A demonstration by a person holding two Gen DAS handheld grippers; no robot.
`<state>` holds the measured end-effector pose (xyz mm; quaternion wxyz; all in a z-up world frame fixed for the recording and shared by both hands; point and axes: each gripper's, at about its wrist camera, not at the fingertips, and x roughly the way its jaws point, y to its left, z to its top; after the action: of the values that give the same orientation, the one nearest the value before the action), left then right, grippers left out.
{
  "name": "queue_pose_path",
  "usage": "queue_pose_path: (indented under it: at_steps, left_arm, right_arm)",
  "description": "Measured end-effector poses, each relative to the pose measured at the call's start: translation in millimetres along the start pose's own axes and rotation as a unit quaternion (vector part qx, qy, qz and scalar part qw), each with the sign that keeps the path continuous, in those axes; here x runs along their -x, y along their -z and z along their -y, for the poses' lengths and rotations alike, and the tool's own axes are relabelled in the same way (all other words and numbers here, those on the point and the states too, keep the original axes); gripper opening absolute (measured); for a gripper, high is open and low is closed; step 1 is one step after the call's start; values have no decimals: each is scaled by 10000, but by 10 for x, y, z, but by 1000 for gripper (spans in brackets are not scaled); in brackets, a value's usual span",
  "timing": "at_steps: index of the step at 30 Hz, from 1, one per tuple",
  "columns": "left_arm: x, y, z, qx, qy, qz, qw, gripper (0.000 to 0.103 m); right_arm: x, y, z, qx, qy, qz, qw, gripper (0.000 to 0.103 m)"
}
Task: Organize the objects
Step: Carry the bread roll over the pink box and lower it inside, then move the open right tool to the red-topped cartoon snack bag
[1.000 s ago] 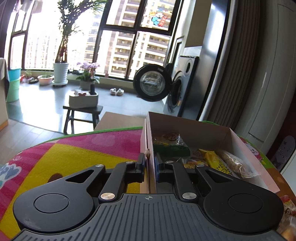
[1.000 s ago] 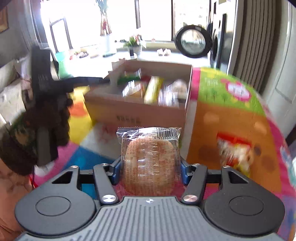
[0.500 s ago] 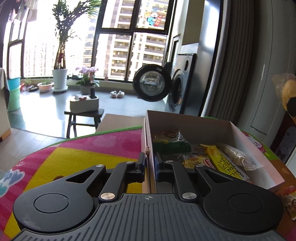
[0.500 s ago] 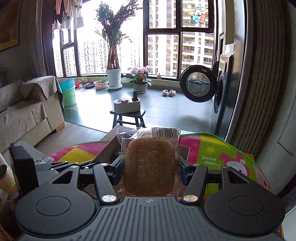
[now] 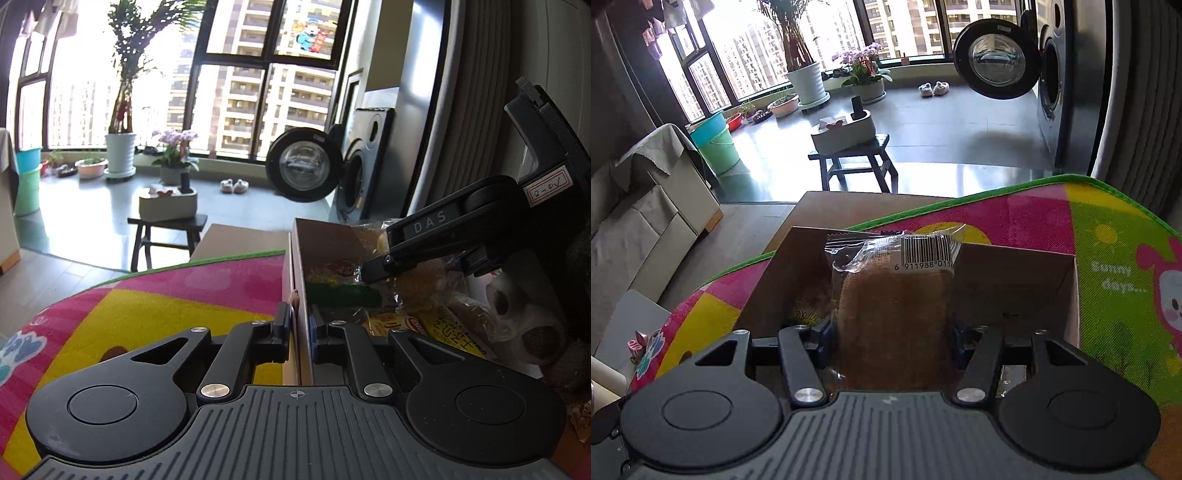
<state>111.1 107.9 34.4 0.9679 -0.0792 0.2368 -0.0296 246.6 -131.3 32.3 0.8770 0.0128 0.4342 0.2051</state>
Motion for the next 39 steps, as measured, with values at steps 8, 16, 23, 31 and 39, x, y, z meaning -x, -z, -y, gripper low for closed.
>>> queue_pose_path:
  at_steps: [8,16,23,31,39]
  left_arm:
    - [16,1,-4,42,11,-15,10000,12]
    - [16,0,-4,40,8,-16,10000,12]
    - [11,1,2,17,-13,-13,10000,12]
    - [8,23,-2,45,11,-35,10000,13]
    - [5,10,-19,91,45,-51,9999,13]
  right_arm:
    - [378,66,-156,145,-103,118,9998,57]
    - [473,128,-71,-326,-392,-14,9987,71]
    - [418,186,-321,-102,-436,139,9989,42]
    - [299,140,-297,-204,-303,93,9993,44]
    - [1031,509,82,-651,-189,779,9947,58]
